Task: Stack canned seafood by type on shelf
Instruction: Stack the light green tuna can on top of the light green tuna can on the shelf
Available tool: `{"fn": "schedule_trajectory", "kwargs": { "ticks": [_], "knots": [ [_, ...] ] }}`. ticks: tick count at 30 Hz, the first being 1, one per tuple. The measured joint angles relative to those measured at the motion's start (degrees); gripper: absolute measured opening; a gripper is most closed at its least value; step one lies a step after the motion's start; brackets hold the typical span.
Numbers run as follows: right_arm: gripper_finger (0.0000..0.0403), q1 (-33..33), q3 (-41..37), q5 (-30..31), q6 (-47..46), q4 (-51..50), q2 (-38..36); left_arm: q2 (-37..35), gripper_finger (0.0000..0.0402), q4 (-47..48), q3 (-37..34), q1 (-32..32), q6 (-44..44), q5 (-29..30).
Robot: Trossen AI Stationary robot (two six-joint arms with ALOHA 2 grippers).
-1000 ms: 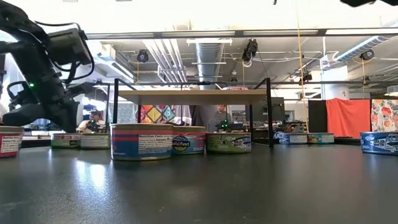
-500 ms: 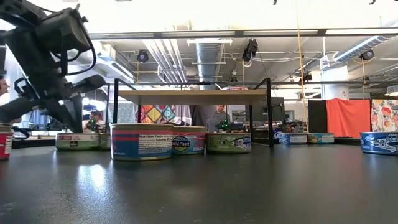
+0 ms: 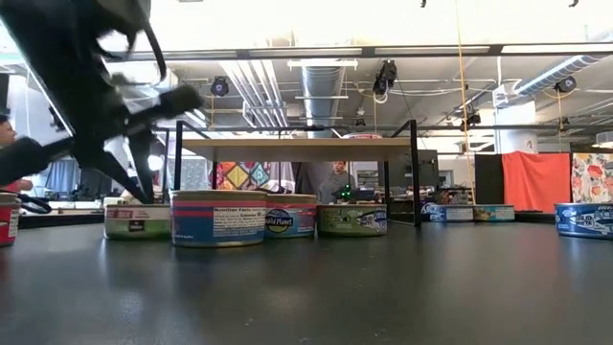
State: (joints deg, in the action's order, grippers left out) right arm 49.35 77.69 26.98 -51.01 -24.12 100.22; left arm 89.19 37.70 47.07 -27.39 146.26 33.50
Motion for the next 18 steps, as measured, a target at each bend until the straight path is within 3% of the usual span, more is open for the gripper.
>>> {"fn": "schedule_trajectory", "kwargs": {
  "ticks": [6,11,14,18],
  "knots": [
    [0.0389,2.2,0.0,0.0,-1.8,0.0,0.0,5.3,0.0,11.0,11.5,-8.9,-7.7,3.3],
    [0.0389,3.1,0.0,0.1,-1.6,0.0,0.0,8.5,0.0,34.0,21.9,-16.1,-11.9,4.6],
    [0.0389,3.1,0.0,1.7,-0.2,0.0,0.0,10.3,0.0,46.7,27.5,-18.2,-18.4,5.9],
    [0.0389,2.6,0.0,5.0,2.7,0.0,0.0,13.4,0.0,50.9,32.1,-18.2,-32.2,6.7]
  ]
}}
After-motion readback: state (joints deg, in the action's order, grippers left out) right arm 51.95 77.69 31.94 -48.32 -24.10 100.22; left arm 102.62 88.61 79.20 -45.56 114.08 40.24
